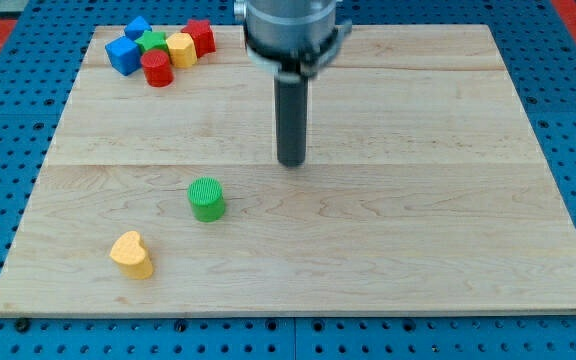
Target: Move the green circle into the group of blocks
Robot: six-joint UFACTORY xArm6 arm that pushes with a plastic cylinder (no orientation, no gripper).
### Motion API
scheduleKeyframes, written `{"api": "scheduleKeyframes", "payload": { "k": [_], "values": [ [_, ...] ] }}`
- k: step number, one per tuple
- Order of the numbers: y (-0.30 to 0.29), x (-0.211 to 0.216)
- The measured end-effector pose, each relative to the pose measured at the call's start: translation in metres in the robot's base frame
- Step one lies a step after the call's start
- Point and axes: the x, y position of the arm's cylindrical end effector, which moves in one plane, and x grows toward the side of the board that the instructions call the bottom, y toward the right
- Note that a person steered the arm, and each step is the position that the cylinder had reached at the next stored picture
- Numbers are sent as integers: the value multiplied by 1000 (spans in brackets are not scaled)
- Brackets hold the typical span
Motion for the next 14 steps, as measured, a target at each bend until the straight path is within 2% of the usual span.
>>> {"api": "scheduleKeyframes", "payload": {
  "k": [1,2,3,4,5,6,7,8,9,10,11,13,14],
  "values": [
    [-77,35],
    [-57,34],
    [-87,69],
    [-160,49],
    [-163,-19],
    [-142,-4],
    [-147,32],
    [-113,42],
    [-107,10],
    [-67,-4],
    [-45,3],
    [-27,-25],
    [2,-26]
  ]
}}
